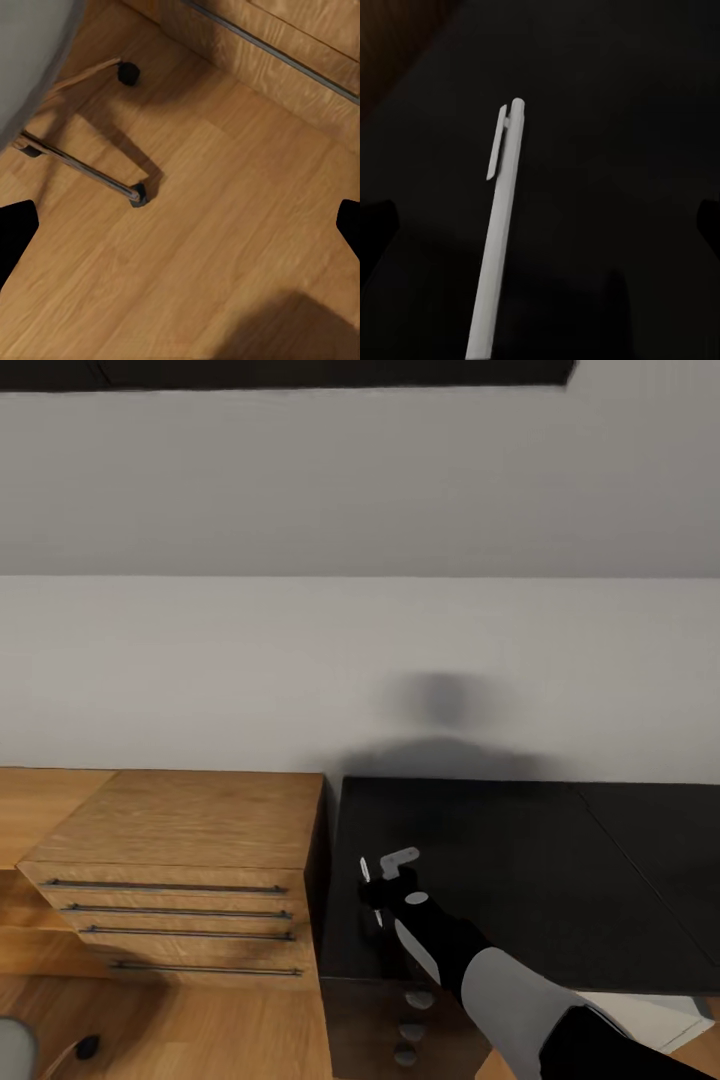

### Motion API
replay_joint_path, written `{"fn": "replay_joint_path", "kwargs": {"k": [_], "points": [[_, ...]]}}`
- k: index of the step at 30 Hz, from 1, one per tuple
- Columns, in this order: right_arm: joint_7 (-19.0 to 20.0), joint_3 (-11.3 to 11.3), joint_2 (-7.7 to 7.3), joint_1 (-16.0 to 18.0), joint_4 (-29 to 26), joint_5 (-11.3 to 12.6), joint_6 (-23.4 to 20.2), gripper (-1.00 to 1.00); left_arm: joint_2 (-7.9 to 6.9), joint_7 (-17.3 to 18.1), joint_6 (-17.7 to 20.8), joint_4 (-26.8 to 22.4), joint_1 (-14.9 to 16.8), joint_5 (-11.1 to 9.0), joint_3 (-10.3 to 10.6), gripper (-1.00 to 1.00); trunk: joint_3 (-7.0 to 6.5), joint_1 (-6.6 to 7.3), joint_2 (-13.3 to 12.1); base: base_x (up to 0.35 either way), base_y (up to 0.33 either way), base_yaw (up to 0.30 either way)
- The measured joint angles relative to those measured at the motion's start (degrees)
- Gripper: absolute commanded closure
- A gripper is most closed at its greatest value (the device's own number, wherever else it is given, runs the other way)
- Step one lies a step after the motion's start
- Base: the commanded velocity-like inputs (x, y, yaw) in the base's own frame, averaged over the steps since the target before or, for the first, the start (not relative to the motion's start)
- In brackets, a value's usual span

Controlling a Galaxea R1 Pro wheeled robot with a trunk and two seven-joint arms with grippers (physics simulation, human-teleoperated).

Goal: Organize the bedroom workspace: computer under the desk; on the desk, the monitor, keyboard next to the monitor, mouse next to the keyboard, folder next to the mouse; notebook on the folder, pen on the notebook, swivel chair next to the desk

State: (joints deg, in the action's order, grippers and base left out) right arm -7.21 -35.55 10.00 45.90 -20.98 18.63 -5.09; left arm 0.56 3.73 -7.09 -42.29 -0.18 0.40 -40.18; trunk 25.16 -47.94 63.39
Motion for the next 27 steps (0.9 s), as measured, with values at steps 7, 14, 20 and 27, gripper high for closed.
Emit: {"fn": "replay_joint_path", "kwargs": {"k": [7,14,20,27], "points": [[-0.1,-0.1,0.00,0.0,0.1,0.0,-0.4,-1.00,0.00,0.0,-0.1,0.0,0.0,0.0,0.0,-1.00,0.00,-0.02,0.0,0.043,0.047,0.000],[-0.3,-0.2,0.00,0.0,0.2,-0.1,-0.7,-1.00,0.00,0.0,0.0,0.0,0.0,0.0,0.0,-1.00,0.00,-0.01,0.0,0.054,0.156,0.000],[-0.3,-0.1,0.00,0.0,0.2,-0.2,-1.7,-1.00,0.00,0.0,-0.1,0.0,0.0,0.0,0.0,-1.00,0.00,-0.02,0.0,0.030,0.060,0.000],[-0.4,0.0,0.00,0.0,0.2,-0.2,-2.4,-1.00,0.07,0.1,-0.1,-0.5,0.0,-0.2,-0.1,-1.00,0.35,-0.45,0.8,0.004,0.009,0.000]]}}
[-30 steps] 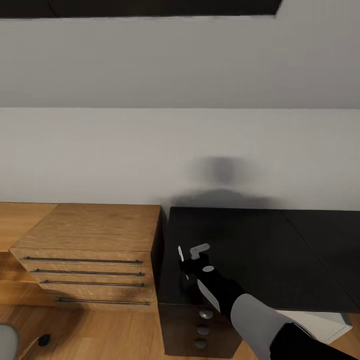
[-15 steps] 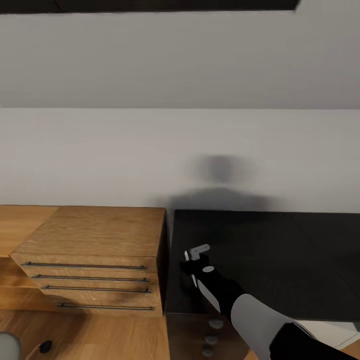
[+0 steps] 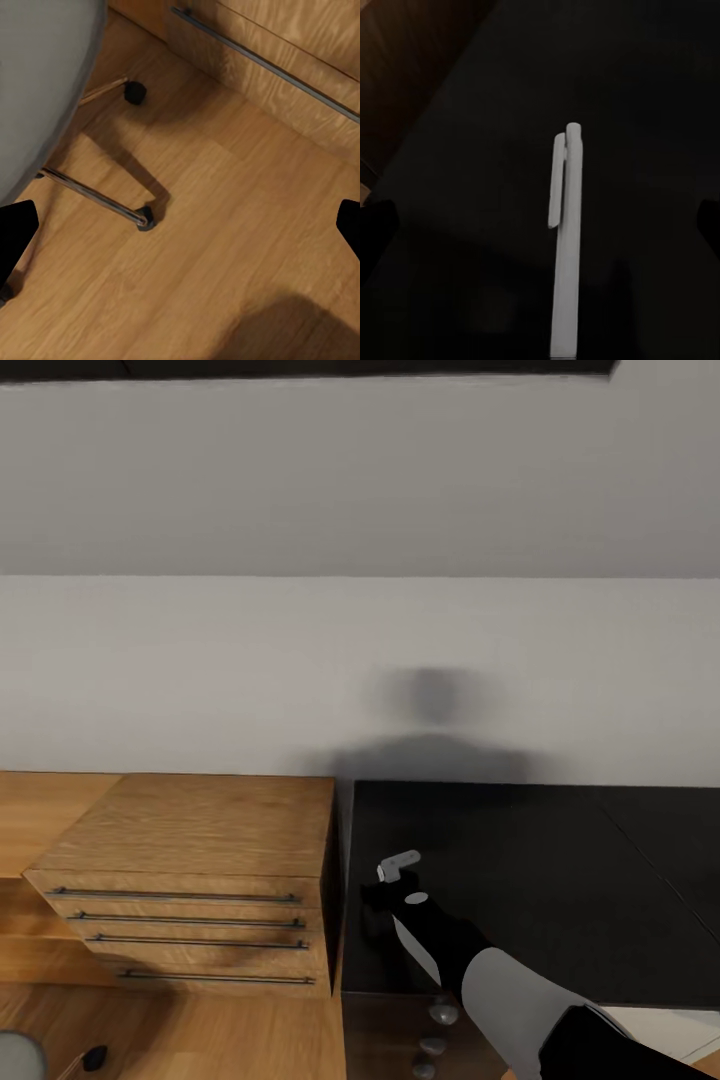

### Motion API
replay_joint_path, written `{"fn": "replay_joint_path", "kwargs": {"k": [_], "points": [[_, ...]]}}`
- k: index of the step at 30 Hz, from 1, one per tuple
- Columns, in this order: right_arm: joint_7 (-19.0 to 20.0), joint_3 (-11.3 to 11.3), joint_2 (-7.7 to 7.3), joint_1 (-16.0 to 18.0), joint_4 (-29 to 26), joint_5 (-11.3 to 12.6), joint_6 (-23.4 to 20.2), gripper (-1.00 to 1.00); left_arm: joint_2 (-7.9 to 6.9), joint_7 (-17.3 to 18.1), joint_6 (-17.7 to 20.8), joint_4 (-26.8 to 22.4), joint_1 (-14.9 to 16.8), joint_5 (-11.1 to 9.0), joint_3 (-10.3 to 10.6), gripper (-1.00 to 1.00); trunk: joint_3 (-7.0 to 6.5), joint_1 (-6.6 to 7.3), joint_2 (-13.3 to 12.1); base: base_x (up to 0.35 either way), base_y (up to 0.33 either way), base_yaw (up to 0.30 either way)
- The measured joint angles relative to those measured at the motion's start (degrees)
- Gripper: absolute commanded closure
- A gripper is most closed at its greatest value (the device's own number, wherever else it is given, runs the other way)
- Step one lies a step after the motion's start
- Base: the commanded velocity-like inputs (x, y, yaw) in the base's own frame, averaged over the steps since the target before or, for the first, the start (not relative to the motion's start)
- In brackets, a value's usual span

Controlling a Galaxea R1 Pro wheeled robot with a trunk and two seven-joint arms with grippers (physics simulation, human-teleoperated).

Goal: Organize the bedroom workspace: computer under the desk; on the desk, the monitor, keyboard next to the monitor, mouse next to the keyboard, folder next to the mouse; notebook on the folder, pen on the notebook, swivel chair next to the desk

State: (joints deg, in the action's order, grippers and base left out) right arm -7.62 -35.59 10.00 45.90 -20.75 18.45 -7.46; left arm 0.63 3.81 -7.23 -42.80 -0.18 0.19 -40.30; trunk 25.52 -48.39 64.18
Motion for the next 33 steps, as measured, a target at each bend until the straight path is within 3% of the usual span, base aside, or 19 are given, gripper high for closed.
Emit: {"fn": "replay_joint_path", "kwargs": {"k": [20,33], "points": [[0.1,0.1,0.00,0.0,-0.2,0.3,-2.0,-1.00,0.01,-0.1,0.0,-0.1,0.0,-0.1,-0.1,-1.00,3.58,-4.39,8.0,0.000,0.000,0.000],[0.1,0.2,0.00,0.0,-0.3,0.3,-2.1,-1.00,0.01,-0.1,0.0,-0.1,0.0,-0.1,-0.1,-1.00,3.59,-4.39,8.1,0.000,0.000,0.000]]}}
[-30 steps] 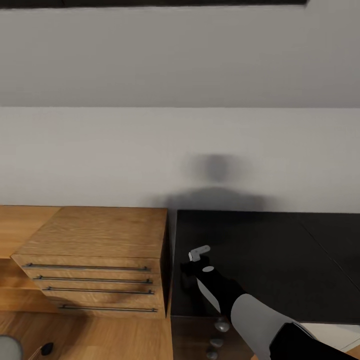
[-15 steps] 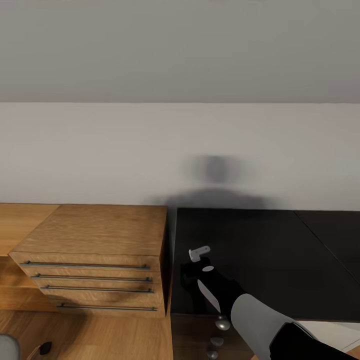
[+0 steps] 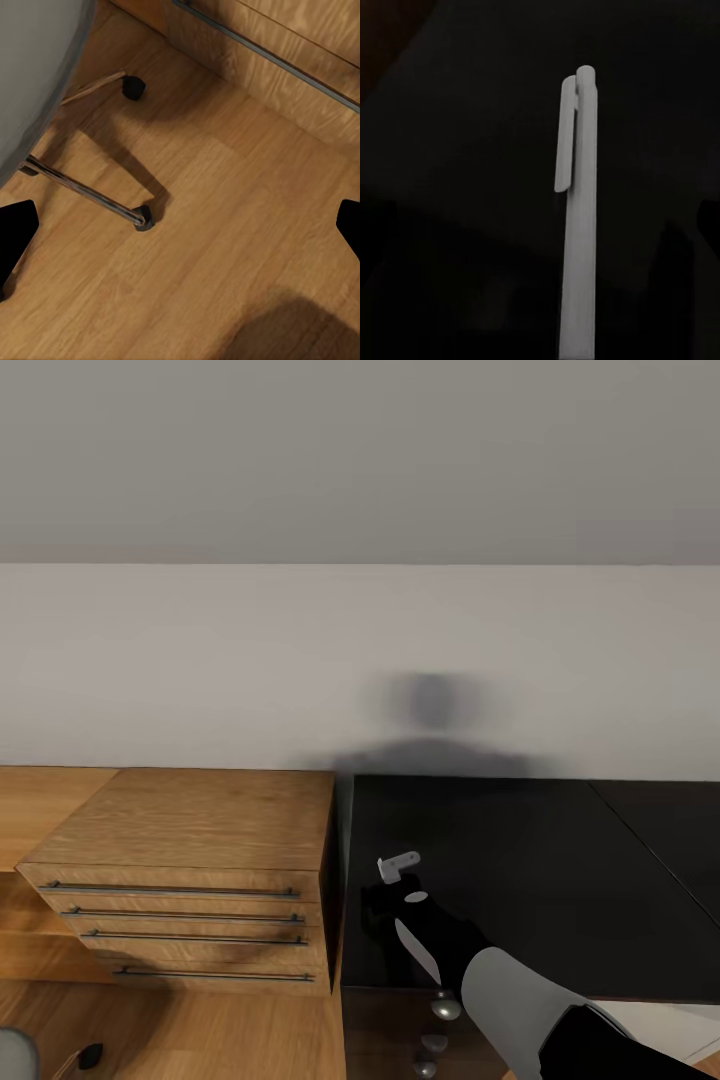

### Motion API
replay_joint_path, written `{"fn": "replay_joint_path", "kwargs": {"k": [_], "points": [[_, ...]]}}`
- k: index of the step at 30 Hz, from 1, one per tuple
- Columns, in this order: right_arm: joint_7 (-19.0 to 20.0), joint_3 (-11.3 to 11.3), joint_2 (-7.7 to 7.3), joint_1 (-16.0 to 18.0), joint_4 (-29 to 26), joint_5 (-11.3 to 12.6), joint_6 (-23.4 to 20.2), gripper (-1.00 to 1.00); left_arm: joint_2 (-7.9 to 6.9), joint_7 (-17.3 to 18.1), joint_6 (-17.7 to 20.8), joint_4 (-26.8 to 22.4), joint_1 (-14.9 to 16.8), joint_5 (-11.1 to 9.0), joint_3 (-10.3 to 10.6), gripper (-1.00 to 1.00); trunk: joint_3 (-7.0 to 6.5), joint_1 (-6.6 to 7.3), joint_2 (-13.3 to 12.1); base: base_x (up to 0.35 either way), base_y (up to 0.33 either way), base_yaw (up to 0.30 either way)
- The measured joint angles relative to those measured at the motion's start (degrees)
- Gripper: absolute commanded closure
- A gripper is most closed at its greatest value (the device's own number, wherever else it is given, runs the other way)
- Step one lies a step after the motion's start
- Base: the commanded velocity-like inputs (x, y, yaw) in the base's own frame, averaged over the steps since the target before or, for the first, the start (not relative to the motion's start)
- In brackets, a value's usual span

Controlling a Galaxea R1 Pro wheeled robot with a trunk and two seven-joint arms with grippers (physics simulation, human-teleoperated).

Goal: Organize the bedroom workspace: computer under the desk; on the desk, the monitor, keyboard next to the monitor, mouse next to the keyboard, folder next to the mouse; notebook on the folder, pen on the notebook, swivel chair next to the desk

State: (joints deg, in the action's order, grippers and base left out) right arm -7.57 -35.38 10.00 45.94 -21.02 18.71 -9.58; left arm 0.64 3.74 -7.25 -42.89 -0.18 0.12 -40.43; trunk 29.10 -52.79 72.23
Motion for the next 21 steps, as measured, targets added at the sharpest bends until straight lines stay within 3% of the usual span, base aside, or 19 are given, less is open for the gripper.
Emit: {"fn": "replay_joint_path", "kwargs": {"k": [1,2,21], "points": [[0.0,0.0,0.00,0.0,0.0,0.0,0.0,-1.00,0.00,0.0,0.0,0.0,0.0,0.0,0.0,-1.00,0.00,0.00,0.0,0.000,0.000,0.000],[0.0,0.0,0.00,0.0,0.0,0.0,-0.1,1.00,0.00,0.0,0.0,0.0,0.0,0.0,0.0,-1.00,0.00,0.00,0.0,0.000,0.000,0.000],[-0.1,0.1,0.00,0.0,-0.7,0.0,-1.6,1.00,0.00,0.1,0.0,0.1,0.0,0.0,0.0,-1.00,0.00,0.00,0.0,0.000,0.000,0.000]]}}
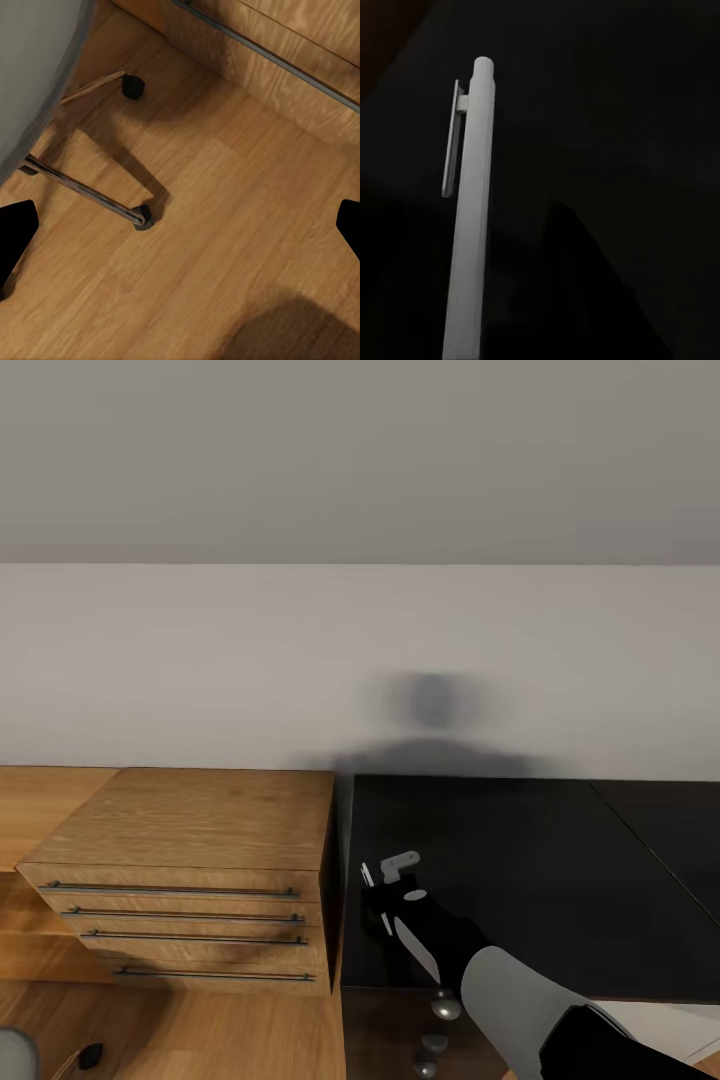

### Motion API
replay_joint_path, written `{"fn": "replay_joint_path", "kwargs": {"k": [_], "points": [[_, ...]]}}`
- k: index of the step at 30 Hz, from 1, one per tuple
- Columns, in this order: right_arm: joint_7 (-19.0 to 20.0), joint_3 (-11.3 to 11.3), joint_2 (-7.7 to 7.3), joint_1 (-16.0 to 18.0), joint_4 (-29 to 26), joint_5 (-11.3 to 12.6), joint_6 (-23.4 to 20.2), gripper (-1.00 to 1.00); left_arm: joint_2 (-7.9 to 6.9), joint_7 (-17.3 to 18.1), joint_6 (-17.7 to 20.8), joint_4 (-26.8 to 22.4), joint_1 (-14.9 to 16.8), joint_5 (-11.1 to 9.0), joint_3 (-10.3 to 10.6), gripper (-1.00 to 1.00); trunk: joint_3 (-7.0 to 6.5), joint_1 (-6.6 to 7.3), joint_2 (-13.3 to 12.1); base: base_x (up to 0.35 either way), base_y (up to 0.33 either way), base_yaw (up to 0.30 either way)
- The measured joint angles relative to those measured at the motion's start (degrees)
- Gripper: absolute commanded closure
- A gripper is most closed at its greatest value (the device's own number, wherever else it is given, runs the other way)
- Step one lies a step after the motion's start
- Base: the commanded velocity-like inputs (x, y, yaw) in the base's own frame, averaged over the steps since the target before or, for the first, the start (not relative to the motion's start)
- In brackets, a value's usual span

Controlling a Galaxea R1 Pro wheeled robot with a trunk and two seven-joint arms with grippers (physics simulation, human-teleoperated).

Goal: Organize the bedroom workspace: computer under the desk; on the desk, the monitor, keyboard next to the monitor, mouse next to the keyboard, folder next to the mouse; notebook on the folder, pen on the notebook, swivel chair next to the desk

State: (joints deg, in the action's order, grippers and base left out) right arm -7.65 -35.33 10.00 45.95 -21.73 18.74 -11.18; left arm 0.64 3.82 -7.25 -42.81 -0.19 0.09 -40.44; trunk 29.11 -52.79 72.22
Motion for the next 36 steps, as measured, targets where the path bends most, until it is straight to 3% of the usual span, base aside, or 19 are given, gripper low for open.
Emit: {"fn": "replay_joint_path", "kwargs": {"k": [10,28,36], "points": [[0.2,4.0,0.00,0.0,-1.7,0.1,-5.2,1.00,0.00,0.0,0.0,0.0,0.0,0.0,0.0,-1.00,0.00,0.00,0.0,0.000,0.000,0.000],[0.2,4.6,0.00,0.0,-3.1,-0.4,-8.5,1.00,0.00,0.0,0.0,0.0,0.0,0.0,0.0,-1.00,0.00,0.00,0.0,0.000,0.000,0.000],[0.2,4.8,0.00,0.0,-3.6,1.5,-9.7,1.00,0.00,0.0,0.0,0.0,0.0,0.0,0.0,-1.00,0.00,0.00,0.0,0.000,0.000,0.000]]}}
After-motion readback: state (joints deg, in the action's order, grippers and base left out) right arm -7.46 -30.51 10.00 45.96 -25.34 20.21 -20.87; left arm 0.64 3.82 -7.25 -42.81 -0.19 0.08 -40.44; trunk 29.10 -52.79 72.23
